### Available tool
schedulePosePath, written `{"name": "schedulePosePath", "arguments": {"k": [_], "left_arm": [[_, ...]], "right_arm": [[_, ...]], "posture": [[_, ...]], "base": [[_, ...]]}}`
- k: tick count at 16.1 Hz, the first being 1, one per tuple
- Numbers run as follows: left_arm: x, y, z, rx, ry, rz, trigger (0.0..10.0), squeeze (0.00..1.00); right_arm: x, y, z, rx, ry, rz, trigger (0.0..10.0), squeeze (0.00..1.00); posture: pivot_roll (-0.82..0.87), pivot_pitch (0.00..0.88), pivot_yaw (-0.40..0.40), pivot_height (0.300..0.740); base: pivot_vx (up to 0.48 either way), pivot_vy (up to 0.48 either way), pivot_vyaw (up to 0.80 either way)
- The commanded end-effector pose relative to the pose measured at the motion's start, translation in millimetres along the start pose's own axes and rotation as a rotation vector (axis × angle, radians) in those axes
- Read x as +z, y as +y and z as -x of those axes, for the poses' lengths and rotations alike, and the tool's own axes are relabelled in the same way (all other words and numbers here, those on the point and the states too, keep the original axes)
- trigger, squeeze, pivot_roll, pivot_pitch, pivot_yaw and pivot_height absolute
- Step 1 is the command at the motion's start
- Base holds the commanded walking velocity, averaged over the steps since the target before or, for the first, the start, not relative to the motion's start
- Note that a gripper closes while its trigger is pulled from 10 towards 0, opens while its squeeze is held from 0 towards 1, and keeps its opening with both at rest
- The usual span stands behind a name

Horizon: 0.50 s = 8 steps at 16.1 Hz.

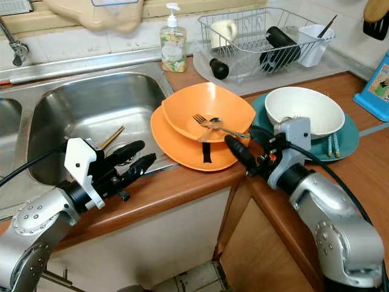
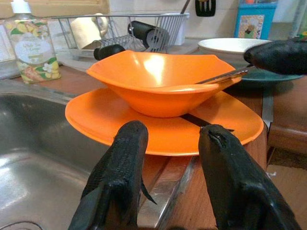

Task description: Kitchen organization

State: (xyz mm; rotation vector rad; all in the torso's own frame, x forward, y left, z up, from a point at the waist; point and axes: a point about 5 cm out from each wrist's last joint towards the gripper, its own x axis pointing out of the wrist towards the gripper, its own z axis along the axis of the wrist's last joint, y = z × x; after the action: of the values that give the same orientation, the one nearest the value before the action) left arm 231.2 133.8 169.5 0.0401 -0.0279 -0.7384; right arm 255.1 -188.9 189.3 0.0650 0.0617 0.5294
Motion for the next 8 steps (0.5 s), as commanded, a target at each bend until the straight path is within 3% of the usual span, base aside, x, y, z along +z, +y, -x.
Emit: {"name": "schedulePosePath", "arguments": {"k": [1,8], "left_arm": [[4.5,-0.5,1.5,-0.016,-0.004,-0.015,10.0,0.00],[3.7,-4.4,1.3,-0.062,0.002,-0.002,10.0,0.00]], "right_arm": [[2.0,1.3,-4.8,0.015,-0.012,0.024,0.0,0.00],[-1.5,-0.4,-8.1,0.017,-0.019,0.028,0.0,0.00]], "posture": [[-0.06,0.000,0.018,0.740],[-0.06,0.000,0.023,0.740]], "base": [[0.000,0.000,0.00],[0.000,0.000,0.00]]}}
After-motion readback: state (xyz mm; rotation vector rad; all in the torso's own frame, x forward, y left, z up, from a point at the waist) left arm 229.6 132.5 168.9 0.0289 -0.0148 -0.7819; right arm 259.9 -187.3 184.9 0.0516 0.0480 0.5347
